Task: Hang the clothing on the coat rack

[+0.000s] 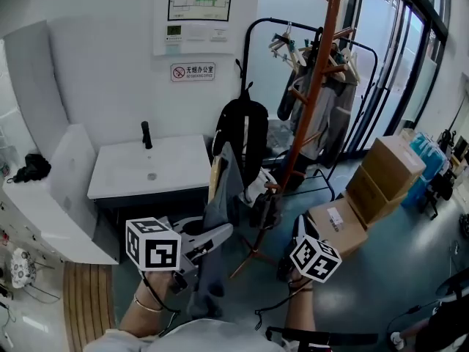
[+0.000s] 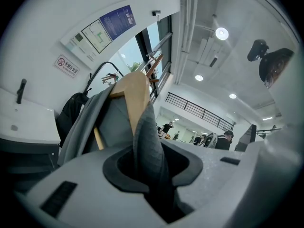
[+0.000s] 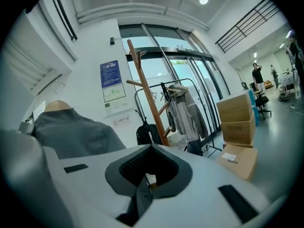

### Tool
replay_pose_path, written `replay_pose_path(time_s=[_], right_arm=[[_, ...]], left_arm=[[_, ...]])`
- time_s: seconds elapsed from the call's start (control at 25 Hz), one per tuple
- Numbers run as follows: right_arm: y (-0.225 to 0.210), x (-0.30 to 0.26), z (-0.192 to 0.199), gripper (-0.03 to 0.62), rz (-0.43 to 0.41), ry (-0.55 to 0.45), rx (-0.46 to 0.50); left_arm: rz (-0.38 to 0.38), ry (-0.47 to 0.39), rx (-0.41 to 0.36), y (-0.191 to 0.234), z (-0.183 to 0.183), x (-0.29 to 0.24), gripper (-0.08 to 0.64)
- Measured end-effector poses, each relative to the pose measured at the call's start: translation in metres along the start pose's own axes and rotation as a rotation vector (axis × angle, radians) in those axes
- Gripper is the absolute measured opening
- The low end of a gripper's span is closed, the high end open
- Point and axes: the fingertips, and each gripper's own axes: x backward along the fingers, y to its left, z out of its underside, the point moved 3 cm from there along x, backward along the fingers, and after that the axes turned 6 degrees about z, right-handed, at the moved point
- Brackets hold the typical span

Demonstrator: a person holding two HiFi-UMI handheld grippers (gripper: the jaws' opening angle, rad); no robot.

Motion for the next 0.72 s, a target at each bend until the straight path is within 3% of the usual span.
replay_pose_path(time_s=[0.32,0.72], right_arm=[[-0.021,-0.012,0.015,0.023,0.040,0.034,-0.036],[-0.036,-0.043,-0.009,0.023,0.125,-0.026,-0.049]], left_arm=[[0.028,0.020,0.024,0.013,-0.005,-0.019,0.098],[0.107,0.042,0.021,0.051,-0.031,-0.047,0.098]])
